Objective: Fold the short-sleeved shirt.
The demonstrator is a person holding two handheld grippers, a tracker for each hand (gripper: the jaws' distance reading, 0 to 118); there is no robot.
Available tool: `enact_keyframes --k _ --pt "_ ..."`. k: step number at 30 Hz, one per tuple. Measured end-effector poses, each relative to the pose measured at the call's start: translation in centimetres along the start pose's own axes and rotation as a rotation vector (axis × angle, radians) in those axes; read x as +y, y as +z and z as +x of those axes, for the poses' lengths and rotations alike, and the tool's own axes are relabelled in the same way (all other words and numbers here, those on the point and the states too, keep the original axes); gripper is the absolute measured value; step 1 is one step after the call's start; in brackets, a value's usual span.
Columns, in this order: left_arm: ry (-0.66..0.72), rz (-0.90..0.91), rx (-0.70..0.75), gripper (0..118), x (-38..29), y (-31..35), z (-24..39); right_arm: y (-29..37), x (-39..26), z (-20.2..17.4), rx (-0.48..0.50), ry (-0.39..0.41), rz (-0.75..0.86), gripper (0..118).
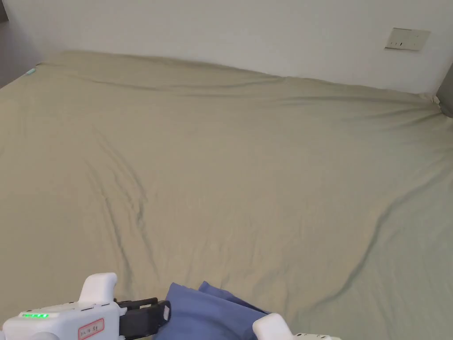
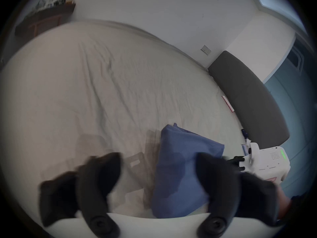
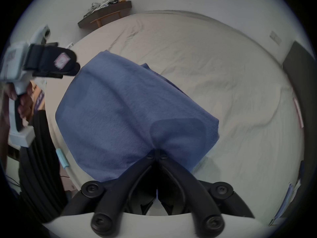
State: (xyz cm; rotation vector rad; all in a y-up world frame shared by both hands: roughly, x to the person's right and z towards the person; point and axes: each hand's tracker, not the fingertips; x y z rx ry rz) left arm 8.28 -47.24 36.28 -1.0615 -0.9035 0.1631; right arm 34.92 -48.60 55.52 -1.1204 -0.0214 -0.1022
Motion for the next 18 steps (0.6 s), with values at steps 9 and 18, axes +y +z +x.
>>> enact_keyframes --k 9,18 --pt "0.420 -0.281 -0.338 107 -0.3 -6.9 -3.7 0.2 -0.7 1.2 0.063 -0.054 0.035 2" --pt "0.462 -0.267 -0.353 33 -1.4 -9.1 -0.4 0.4 -1.0 2.1 0.100 -0.098 0.063 2"
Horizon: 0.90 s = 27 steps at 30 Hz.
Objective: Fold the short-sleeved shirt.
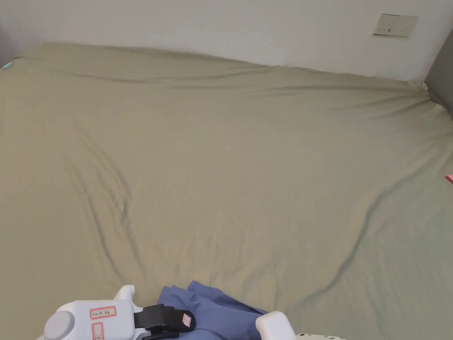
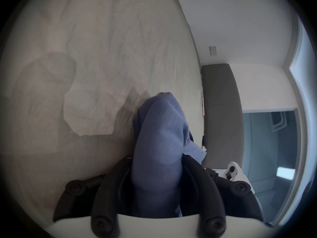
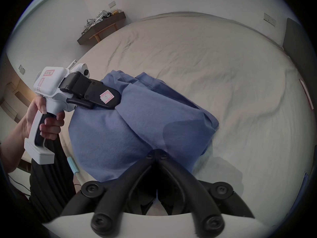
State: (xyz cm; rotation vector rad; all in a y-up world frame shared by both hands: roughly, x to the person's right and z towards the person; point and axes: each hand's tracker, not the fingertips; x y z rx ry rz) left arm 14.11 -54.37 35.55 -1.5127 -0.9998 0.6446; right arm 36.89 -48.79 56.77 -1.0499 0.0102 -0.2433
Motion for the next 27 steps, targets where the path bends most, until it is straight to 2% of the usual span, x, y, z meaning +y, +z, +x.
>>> enact_keyframes --k 2,3,9,14,17,19,23,27 --pt "-0.089 0.016 0.076 33 0.2 1.7 1.4 0.8 0.4 -0.3 -0.021 0.003 0.007 2" --pt "-0.129 0.018 0.120 33 0.1 1.9 2.3 1.6 0.7 -0.5 -0.057 0.030 0.033 2" --pt "-0.253 0.036 0.361 33 -0.3 2.4 5.6 9.8 4.5 -1.5 -0.269 0.108 0.295 2" --pt "-0.454 0.071 0.426 33 -2.1 3.0 9.3 16.3 6.5 -3.7 -0.486 0.172 0.510 2" --pt "-0.550 0.162 0.468 33 -3.3 4.2 10.9 19.5 6.8 -5.3 -0.564 0.206 0.610 2" --pt "-0.638 0.179 0.546 33 -3.7 4.8 11.3 20.9 7.1 -6.1 -0.593 0.210 0.646 2" --pt "-0.631 0.203 0.585 33 -3.7 6.4 10.2 22.2 7.5 -7.2 -0.576 0.172 0.686 2" --pt "-0.717 0.232 0.724 30 -4.0 8.0 8.7 21.8 7.6 -8.3 -0.584 0.170 0.701 2"
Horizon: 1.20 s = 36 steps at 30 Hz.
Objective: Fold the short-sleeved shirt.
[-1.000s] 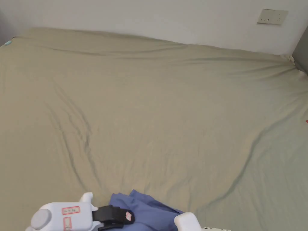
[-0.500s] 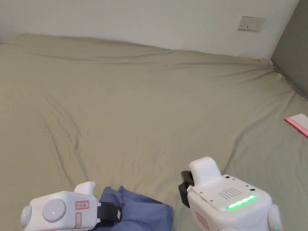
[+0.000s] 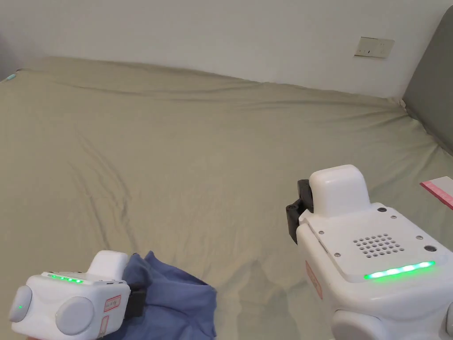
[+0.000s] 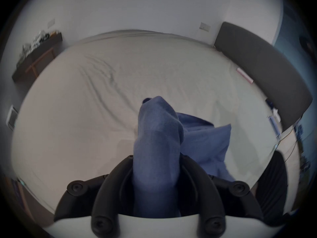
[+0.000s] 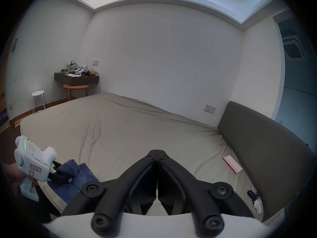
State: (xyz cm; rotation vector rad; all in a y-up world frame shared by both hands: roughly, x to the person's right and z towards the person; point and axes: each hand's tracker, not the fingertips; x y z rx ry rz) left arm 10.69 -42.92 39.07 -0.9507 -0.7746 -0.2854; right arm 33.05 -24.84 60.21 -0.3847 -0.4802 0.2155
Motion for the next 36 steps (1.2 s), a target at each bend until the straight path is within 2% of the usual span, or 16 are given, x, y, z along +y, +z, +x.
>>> enact_keyframes --k 2,7,14,21,25,33,36 --pt "-0.030 0.003 0.049 29 -0.6 0.1 -1.1 0.0 0.1 -0.7 -0.004 0.008 0.005 2" --pt "0.052 -0.004 0.095 29 -1.8 0.4 -6.1 -0.5 0.2 -2.4 0.021 -0.002 0.000 2" --pt "0.025 -0.024 0.260 29 -2.9 1.5 -13.8 -1.7 0.8 -5.0 0.043 0.011 -0.018 2" --pt "0.021 -0.044 0.463 29 -2.5 2.6 -23.0 -3.5 1.2 -7.6 0.049 0.019 -0.036 2" --pt "-0.002 -0.059 0.649 29 -2.3 3.0 -27.1 -4.6 1.0 -8.9 0.051 0.030 -0.052 2" --pt "0.018 -0.107 0.820 29 -1.5 1.9 -36.1 -6.5 0.5 -10.2 0.051 0.053 -0.109 2" --pt "0.019 -0.120 0.824 30 -1.3 0.9 -37.6 -6.9 0.2 -10.2 0.047 0.051 -0.123 2"
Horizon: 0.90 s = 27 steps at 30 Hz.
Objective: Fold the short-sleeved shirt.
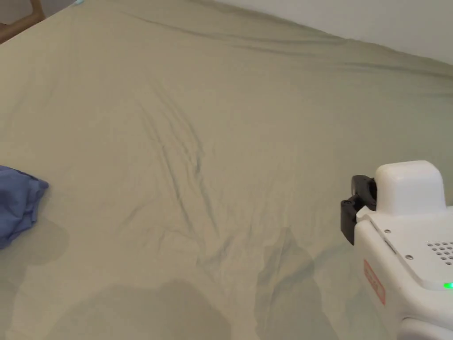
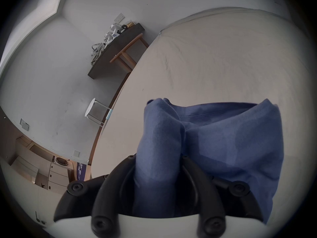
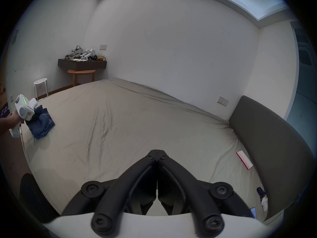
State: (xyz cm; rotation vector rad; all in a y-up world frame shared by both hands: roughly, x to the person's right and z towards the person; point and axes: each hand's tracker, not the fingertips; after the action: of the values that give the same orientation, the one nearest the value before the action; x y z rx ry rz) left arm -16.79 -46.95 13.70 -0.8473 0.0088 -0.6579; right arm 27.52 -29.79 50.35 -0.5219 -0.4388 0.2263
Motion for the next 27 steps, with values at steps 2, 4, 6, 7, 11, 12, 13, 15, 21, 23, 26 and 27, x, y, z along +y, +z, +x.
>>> enact_keyframes --k 2,4,6,7,11,12,13,15,21,23,26,27 --pt "0.004 -0.010 -0.006 67 0.3 0.0 0.3 -0.4 -0.1 0.0 0.011 -0.021 -0.017 2" --pt "0.037 0.038 0.082 111 1.1 1.2 0.1 -0.4 -0.2 0.0 0.036 -0.048 -0.030 3" --pt "0.133 0.144 0.009 118 2.3 3.9 -1.4 0.1 -0.3 0.3 0.044 -0.055 -0.024 3" --pt "0.177 0.199 -0.022 117 3.0 5.9 -1.9 0.3 -0.4 0.5 0.042 -0.055 -0.020 3" --pt "0.335 0.540 -0.058 117 5.5 16.7 -3.7 1.9 0.0 2.1 0.030 -0.081 0.015 3" --pt "0.377 0.597 -0.088 117 6.1 19.9 -3.8 2.4 0.2 2.5 0.030 -0.101 0.030 3" --pt "0.412 0.657 -0.142 118 6.6 23.0 -3.8 3.0 0.5 3.0 0.035 -0.121 0.054 3" --pt "0.471 0.746 -0.226 118 6.9 28.0 -3.3 4.2 1.0 3.8 0.036 -0.144 0.102 3" --pt "0.495 0.920 -0.470 117 6.4 40.2 2.9 9.6 3.0 6.7 -0.001 -0.147 0.261 2" --pt "0.485 0.972 -0.508 112 5.6 42.9 5.8 11.2 3.4 7.6 -0.016 -0.136 0.293 2" --pt "0.456 1.047 -0.538 87 4.3 46.8 9.5 13.2 3.4 8.8 -0.059 -0.107 0.344 2" --pt "0.448 1.049 -0.531 76 3.9 47.9 10.7 13.9 3.4 9.1 -0.071 -0.102 0.354 2"
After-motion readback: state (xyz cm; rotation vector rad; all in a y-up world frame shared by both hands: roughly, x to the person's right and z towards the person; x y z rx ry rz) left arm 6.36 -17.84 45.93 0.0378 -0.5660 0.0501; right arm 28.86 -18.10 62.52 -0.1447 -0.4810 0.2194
